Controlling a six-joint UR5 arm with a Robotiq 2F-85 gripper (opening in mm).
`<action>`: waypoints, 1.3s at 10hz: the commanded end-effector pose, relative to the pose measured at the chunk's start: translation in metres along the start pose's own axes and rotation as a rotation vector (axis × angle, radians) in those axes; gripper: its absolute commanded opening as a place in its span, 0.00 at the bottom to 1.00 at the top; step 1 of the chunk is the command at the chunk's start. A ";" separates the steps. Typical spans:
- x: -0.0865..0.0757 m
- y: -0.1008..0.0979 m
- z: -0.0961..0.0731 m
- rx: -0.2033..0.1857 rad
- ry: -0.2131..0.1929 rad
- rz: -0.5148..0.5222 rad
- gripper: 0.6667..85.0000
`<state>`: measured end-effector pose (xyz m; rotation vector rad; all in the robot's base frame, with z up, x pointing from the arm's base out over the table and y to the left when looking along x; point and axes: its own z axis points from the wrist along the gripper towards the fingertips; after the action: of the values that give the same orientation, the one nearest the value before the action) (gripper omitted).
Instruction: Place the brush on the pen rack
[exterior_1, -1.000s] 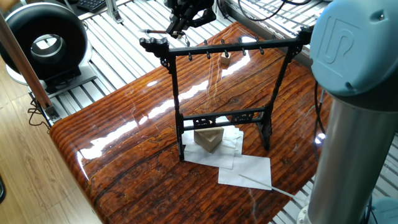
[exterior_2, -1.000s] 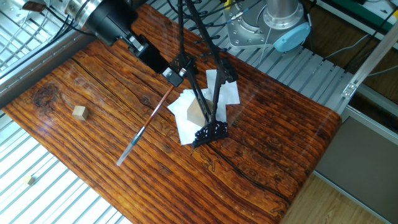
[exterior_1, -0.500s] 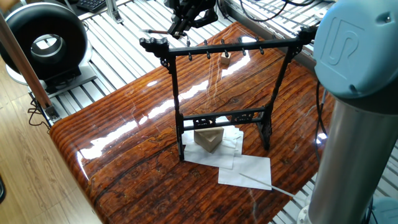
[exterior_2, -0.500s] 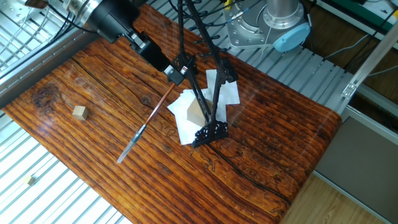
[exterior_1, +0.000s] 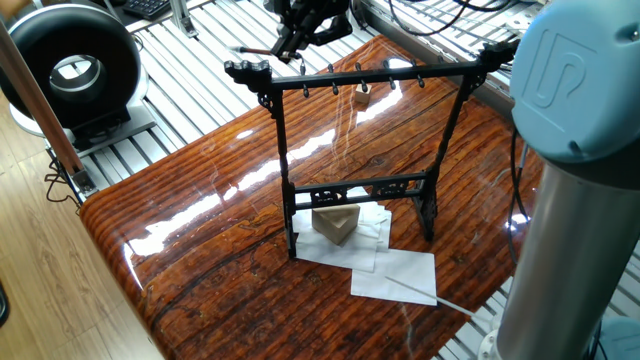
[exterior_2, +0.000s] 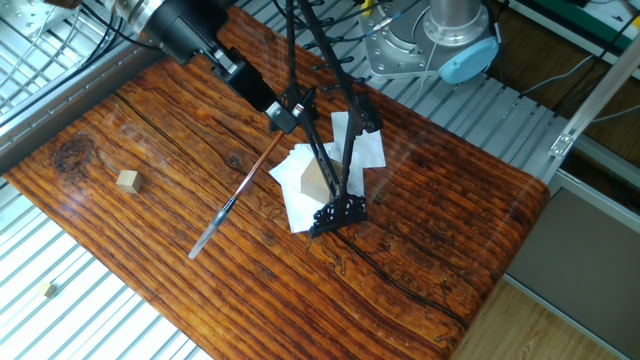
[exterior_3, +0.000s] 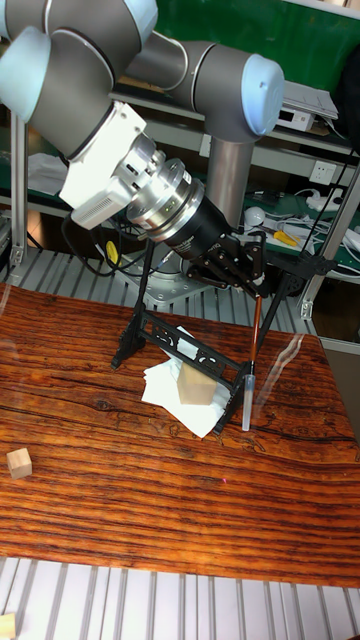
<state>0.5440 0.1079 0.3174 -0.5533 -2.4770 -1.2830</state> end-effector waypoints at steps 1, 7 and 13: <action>0.003 0.003 -0.002 -0.012 -0.004 -0.005 0.00; 0.005 0.005 -0.001 -0.014 -0.015 0.000 0.00; -0.004 0.002 0.003 0.002 -0.055 0.000 0.00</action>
<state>0.5457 0.1102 0.3148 -0.5951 -2.5073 -1.2760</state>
